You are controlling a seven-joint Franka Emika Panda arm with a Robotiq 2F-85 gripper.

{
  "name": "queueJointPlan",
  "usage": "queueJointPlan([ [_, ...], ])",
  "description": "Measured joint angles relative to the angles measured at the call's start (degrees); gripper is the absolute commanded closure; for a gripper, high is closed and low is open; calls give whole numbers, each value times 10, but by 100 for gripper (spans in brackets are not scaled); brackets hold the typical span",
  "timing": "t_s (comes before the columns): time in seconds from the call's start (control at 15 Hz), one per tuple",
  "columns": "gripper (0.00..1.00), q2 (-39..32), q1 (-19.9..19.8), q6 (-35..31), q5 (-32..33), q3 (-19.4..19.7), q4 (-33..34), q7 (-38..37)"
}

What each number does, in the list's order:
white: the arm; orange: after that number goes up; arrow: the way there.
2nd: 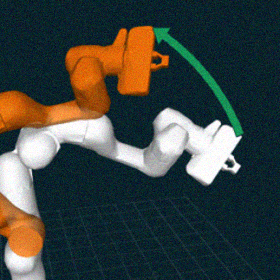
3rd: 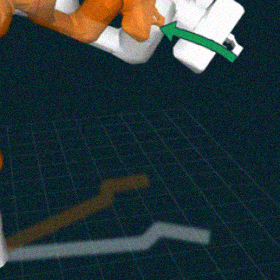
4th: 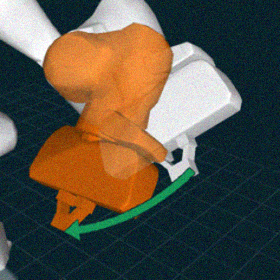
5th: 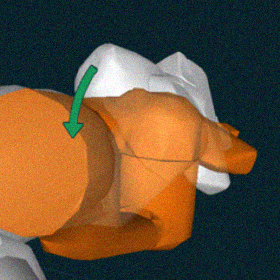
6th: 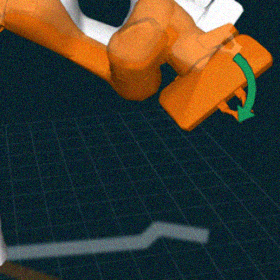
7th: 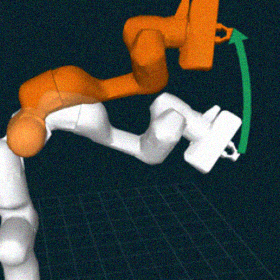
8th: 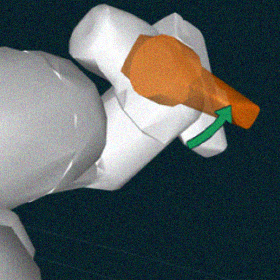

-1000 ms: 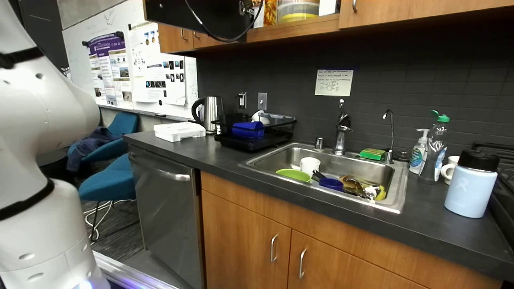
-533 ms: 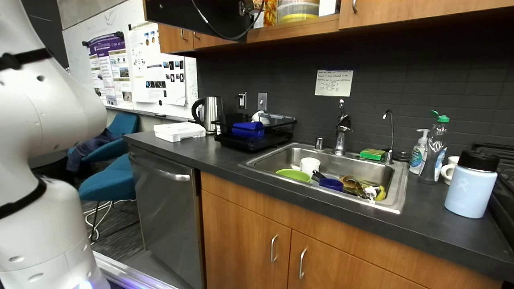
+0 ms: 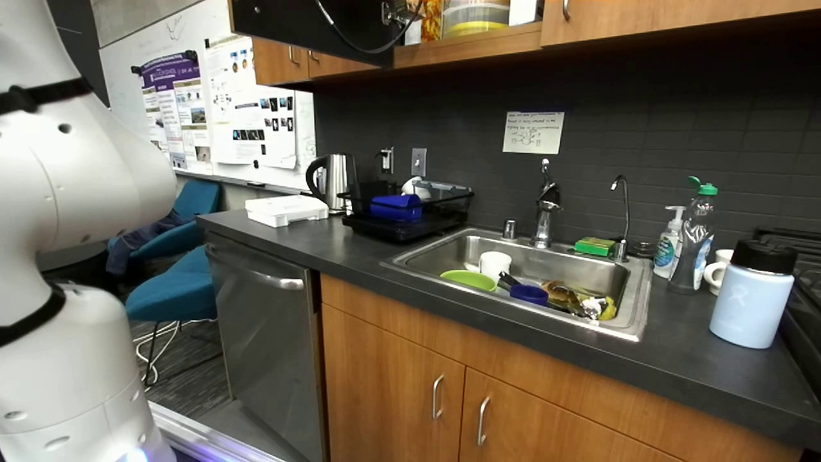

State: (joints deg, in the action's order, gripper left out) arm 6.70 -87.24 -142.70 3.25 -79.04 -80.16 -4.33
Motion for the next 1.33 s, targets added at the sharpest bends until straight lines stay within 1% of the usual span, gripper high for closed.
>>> queueJointPlan([
  [0.27,87,-19,-11,61,0,-17,31,2],
  [0.53,87,-34,-11,118,0,-32,56,5],
  [0.73,87,-39,-11,149,0,-43,69,6],
  [0.93,87,-42,-11,162,0,-50,75,5],
  [1.33,87,-46,-14,162,0,-58,73,0],
])
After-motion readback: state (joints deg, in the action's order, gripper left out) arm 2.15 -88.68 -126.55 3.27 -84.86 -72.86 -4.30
